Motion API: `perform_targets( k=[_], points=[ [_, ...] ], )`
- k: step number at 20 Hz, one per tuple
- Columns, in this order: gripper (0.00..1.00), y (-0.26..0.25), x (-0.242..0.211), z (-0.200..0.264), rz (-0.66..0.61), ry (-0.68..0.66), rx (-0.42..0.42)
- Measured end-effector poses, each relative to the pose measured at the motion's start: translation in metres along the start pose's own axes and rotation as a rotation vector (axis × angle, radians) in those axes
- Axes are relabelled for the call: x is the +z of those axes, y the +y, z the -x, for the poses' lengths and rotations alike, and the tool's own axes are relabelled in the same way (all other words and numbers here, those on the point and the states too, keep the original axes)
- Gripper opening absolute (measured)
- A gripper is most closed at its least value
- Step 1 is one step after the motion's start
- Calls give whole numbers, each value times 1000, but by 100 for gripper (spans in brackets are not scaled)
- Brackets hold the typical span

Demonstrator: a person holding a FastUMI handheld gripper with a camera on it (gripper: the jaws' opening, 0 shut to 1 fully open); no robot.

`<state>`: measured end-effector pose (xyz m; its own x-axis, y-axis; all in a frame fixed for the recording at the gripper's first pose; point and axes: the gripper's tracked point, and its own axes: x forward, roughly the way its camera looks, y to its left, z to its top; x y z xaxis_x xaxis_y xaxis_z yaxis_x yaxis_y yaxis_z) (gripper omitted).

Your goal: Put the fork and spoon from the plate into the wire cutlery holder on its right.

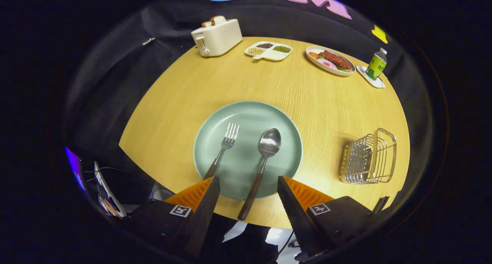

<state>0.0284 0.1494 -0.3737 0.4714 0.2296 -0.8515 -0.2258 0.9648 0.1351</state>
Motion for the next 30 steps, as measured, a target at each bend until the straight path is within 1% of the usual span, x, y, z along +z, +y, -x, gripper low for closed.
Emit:
perform_targets(
  k=[1, 2, 5, 6, 7, 9, 11, 12, 16, 20, 24, 27, 30],
  points=[
    [89, -2, -2, -7, 2, 14, -17],
    [85, -2, -4, -15, -6, 29, -27],
    [69, -6, -7, -32, -52, 75, -69],
    [66, -10, -8, -37, -63, 92, -89],
    [56, -15, -10, -41, -65, 105, -114],
    [29, -26, -17, -53, -64, 134, -162],
    [13, -30, -11, -48, -68, 130, -178],
    [11, -33, -11, -46, -62, 129, -182],
    [10, -28, -5, -33, -70, 107, -143],
    [10, -28, 16, 2, -72, 51, -90],
    [11, -36, 29, 35, -64, 46, -40],
    [10, -55, 43, 73, -62, 31, -4],
    [10, -96, 46, 116, -37, 43, -10]
  ],
)
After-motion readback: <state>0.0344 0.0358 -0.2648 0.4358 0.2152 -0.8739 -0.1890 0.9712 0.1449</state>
